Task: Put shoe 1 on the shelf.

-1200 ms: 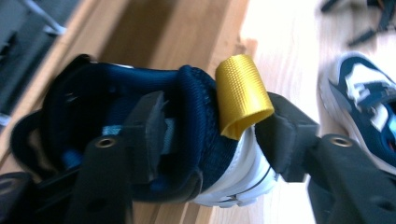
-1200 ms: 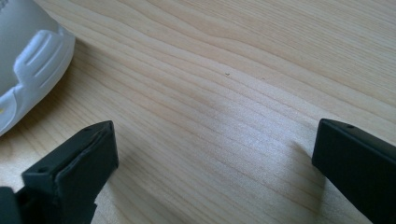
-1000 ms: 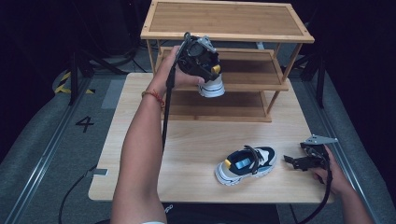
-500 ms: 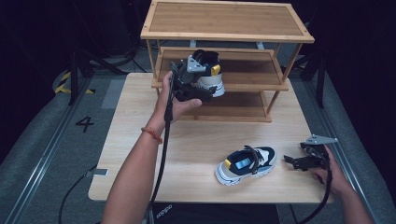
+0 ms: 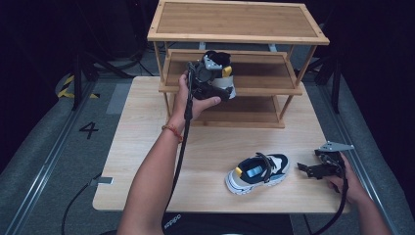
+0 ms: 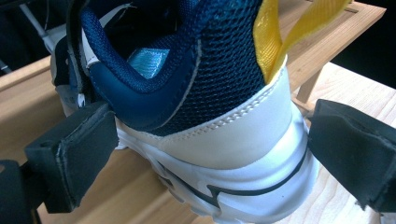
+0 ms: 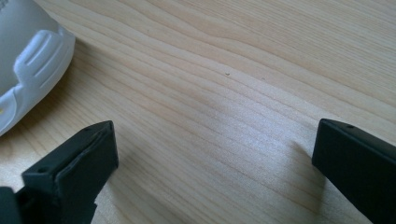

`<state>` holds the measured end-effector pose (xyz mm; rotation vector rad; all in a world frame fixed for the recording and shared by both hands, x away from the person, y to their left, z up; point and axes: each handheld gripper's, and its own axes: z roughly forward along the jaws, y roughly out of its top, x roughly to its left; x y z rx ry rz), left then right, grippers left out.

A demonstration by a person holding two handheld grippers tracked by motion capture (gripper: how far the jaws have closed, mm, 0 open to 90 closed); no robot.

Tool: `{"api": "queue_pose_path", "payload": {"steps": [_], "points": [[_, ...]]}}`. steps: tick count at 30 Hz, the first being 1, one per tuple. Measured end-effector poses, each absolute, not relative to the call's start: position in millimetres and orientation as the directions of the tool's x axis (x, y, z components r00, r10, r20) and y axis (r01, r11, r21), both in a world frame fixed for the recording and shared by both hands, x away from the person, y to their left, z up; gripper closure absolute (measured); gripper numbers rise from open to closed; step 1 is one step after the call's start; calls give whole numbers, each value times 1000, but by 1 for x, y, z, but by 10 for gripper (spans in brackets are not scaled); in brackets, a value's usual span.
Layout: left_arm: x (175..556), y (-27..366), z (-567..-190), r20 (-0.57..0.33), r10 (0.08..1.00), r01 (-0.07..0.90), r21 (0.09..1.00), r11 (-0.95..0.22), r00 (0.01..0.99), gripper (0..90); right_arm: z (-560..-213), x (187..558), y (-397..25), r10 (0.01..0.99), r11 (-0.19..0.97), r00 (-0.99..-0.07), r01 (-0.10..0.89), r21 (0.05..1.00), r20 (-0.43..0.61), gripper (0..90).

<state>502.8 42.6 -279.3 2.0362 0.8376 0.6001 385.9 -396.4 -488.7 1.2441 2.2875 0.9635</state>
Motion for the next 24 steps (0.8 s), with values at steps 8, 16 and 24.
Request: {"api": "queue_pose_path", "payload": {"steps": [8, 16, 24], "points": [[526, 46, -278, 110, 723, 348, 821, -453, 682, 63, -489, 386, -396, 838, 379, -546, 590, 713, 7, 6], [551, 56, -282, 69, 704, 358, 823, -441, 707, 70, -489, 386, -396, 838, 379, -545, 590, 713, 7, 6], [557, 64, -284, 112, 663, 294, 833, -469, 741, 88, -489, 386, -396, 838, 379, -546, 590, 713, 6, 6]]}}
